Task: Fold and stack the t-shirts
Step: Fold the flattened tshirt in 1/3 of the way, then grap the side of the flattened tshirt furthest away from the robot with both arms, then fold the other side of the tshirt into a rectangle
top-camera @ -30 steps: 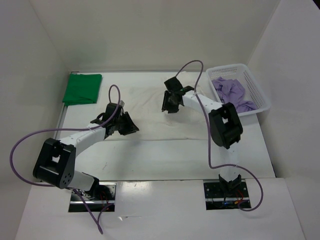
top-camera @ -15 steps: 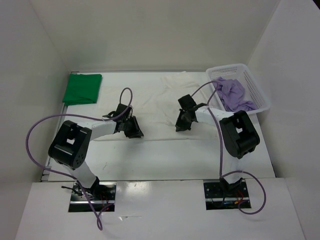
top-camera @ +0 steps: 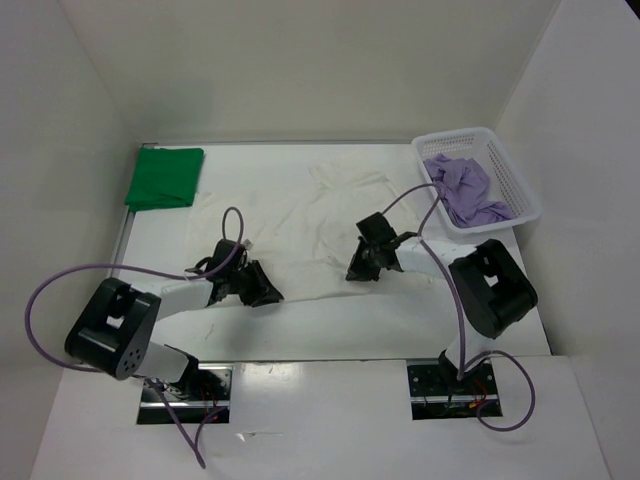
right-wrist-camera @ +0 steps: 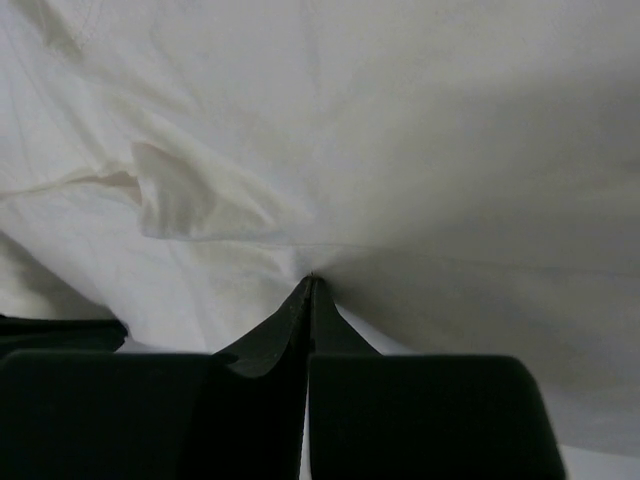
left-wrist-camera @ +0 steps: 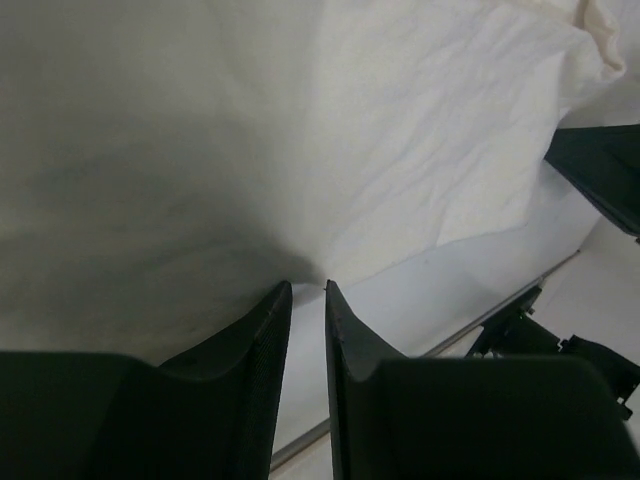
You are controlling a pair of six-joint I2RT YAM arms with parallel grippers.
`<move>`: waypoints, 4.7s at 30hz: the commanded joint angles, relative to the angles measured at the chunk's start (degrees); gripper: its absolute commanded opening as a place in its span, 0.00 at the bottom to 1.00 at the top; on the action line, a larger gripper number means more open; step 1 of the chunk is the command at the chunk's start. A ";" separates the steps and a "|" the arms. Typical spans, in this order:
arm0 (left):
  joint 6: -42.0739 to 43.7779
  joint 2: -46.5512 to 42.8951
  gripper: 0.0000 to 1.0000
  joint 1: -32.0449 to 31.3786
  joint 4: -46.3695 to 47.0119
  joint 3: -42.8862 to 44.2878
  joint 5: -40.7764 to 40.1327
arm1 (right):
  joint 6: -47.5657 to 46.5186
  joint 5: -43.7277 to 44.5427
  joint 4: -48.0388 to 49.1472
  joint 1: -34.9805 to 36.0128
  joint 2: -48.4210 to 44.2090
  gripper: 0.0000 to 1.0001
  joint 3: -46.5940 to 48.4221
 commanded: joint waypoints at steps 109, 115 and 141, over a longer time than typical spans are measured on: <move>19.76 20.40 0.00 30.37 -9.72 46.43 -18.47 | -25.76 23.34 -30.32 -13.63 65.03 0.46 105.72; 19.75 20.40 0.00 30.37 -9.19 45.82 -17.94 | -24.71 21.76 -30.32 -13.63 65.03 0.20 105.72; 21.69 9.86 0.00 32.84 -12.78 36.33 -14.95 | -21.81 12.00 -21.27 -15.74 5.99 0.00 41.06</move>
